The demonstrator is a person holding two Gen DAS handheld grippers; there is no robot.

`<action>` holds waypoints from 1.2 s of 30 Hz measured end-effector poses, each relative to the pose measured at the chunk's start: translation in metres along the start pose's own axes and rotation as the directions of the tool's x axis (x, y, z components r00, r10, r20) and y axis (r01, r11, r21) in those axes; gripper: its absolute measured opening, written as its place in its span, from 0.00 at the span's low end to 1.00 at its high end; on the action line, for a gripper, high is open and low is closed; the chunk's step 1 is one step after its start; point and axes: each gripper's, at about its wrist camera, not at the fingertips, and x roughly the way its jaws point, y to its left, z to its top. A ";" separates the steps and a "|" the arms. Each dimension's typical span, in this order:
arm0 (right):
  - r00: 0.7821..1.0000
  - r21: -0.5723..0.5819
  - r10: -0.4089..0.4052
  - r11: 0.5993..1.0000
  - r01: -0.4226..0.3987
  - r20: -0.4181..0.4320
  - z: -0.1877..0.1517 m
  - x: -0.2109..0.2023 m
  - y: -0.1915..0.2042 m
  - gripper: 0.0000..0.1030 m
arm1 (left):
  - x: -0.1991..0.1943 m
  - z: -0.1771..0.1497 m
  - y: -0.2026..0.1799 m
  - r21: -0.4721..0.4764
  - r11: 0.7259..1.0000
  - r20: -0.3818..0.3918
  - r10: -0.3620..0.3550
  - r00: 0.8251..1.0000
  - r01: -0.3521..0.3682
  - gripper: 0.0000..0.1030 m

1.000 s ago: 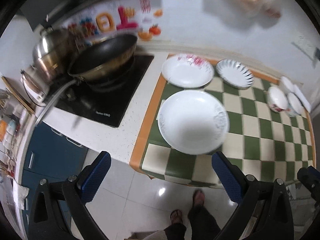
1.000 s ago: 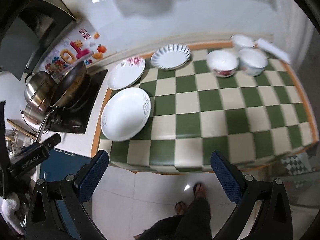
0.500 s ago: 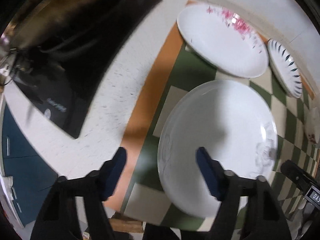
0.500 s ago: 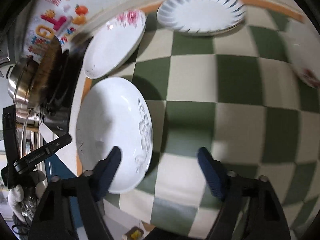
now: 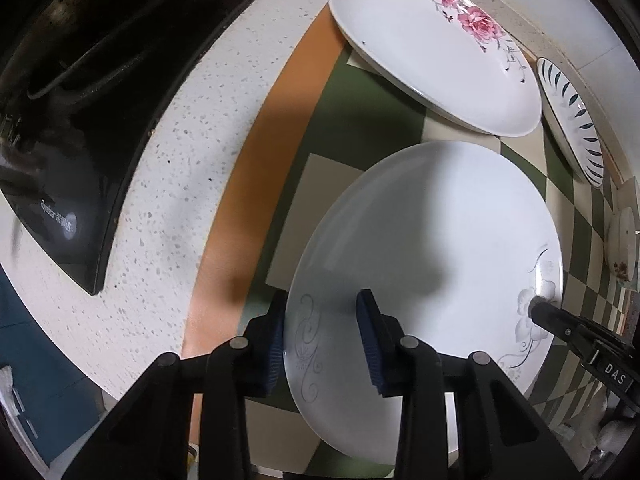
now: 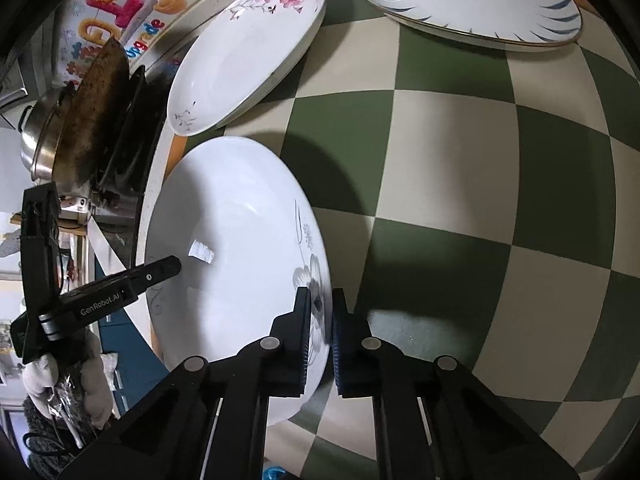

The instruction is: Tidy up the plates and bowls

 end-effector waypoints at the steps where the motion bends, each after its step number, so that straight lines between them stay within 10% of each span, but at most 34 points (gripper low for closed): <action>1: 1.000 0.002 -0.001 1.000 0.001 -0.001 0.000 -0.001 -0.001 0.11 | -0.003 -0.003 -0.003 0.008 1.000 0.004 0.007 1.000 -0.007 0.31; 21: 0.990 0.081 -0.036 0.996 0.025 0.138 -0.049 -0.107 -0.089 0.11 | -0.026 -0.039 -0.125 0.188 0.981 0.025 -0.059 0.998 0.054 0.31; 36: 0.990 0.162 -0.024 0.987 0.001 0.140 -0.067 -0.105 -0.152 0.11 | -0.006 -0.036 -0.157 0.253 0.967 0.003 0.018 1.000 -0.019 0.31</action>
